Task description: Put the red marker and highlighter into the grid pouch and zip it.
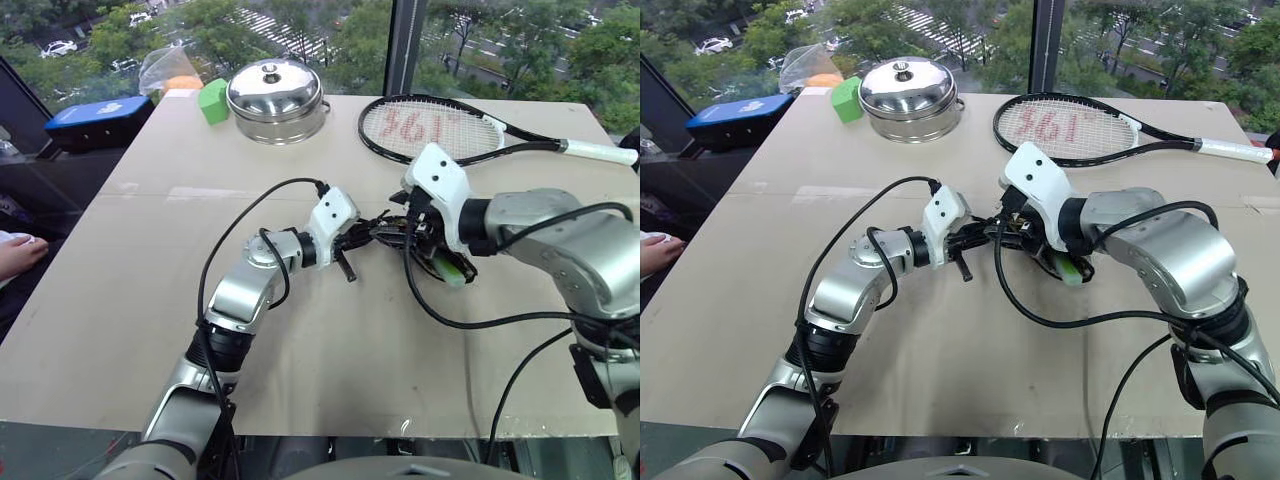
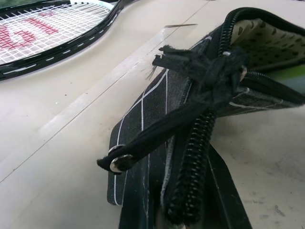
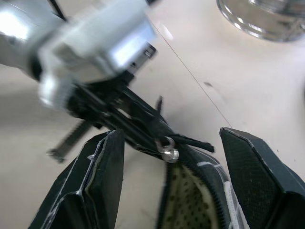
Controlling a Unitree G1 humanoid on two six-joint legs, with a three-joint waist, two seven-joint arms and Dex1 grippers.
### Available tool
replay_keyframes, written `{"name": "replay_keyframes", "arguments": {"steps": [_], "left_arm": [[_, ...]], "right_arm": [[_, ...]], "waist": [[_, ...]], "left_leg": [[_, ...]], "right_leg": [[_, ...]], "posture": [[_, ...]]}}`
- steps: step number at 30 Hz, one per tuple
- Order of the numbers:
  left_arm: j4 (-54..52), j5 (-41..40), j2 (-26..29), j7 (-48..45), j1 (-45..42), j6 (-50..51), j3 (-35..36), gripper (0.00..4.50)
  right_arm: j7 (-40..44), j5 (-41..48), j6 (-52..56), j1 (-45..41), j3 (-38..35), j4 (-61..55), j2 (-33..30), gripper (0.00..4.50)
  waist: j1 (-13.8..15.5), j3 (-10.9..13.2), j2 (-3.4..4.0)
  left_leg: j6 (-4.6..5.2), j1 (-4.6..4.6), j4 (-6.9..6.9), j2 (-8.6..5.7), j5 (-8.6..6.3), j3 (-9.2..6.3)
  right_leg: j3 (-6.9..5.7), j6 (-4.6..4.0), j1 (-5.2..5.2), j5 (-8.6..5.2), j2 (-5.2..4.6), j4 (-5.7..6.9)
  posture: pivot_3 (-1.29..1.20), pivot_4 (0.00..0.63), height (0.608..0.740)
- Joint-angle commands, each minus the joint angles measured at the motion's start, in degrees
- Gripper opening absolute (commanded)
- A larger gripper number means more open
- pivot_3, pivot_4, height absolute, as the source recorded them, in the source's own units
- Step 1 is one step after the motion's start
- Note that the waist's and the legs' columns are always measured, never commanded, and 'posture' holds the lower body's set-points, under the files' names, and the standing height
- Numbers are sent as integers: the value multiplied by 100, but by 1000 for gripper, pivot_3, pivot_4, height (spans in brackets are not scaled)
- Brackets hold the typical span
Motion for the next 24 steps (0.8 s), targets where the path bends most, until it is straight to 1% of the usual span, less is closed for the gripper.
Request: {"name": "replay_keyframes", "arguments": {"steps": [1,3,4,5,6,11,14,19,20,21,23,24], "left_arm": [[-265,-143,5,-87,-6,-76,67,0],[-254,-159,12,-112,-19,-66,82,0],[-254,-165,18,-128,-19,-62,90,0],[-253,-172,24,-145,-18,-55,96,0],[-261,-177,30,-155,-10,-51,101,0],[-300,-183,41,-188,30,-39,115,0],[-291,-187,48,-192,45,-51,111,0],[-262,-170,48,-190,43,-79,108,0],[-270,-169,50,-187,49,-76,110,0],[-272,-167,51,-186,52,-76,111,0],[-273,-165,50,-182,56,-76,111,0],[-269,-163,51,-181,56,-77,110,0]], "right_arm": [[16,-177,-281,-191,194,214,62,3231],[62,-204,-349,-218,259,305,95,3231],[70,-217,-376,-232,281,338,116,2807],[76,-250,-440,-250,322,369,123,2696],[75,-282,-489,-262,353,385,132,2420],[98,-389,-587,-281,431,393,143,2420],[170,-430,-650,-296,481,362,112,1223],[245,-437,-634,-279,504,298,78,1223],[255,-433,-619,-269,495,280,74,991],[274,-425,-602,-256,485,267,63,630],[302,-412,-570,-232,464,247,52,49],[307,-403,-544,-216,449,238,52,49]], "waist": [[-3,0,0],[0,0,0],[0,0,0],[-2,0,0],[-3,0,0],[-3,0,0],[-4,0,0],[-2,0,0],[-3,0,0],[-3,0,0],[-3,0,0],[-3,0,0]], "left_leg": [[0,0,0,0,0,1],[0,0,0,0,0,1],[1,-1,0,0,-1,1],[2,-1,0,0,-1,1],[3,-1,0,0,-2,2],[4,0,0,1,-2,0],[0,0,0,1,0,1],[2,0,0,1,-1,1],[3,0,0,1,-2,1],[4,0,0,1,-2,1],[4,0,0,1,-2,0],[3,0,0,1,-2,0]], "right_leg": [[0,0,0,0,0,-1],[0,0,0,0,0,-2],[0,0,0,0,0,-2],[0,0,0,0,0,-2],[0,0,0,0,0,-2],[0,0,0,0,0,-1],[0,0,0,0,0,-1],[0,0,0,0,0,-1],[0,0,0,0,0,-1],[0,0,0,0,0,-1],[0,0,0,0,0,-1],[0,0,0,0,0,-1]], "posture": [[0,150,740],[0,150,740],[0,150,740],[0,150,740],[0,150,740],[0,150,740],[0,150,740],[0,150,740],[0,150,740],[0,150,740],[0,150,740],[0,150,740]]}}
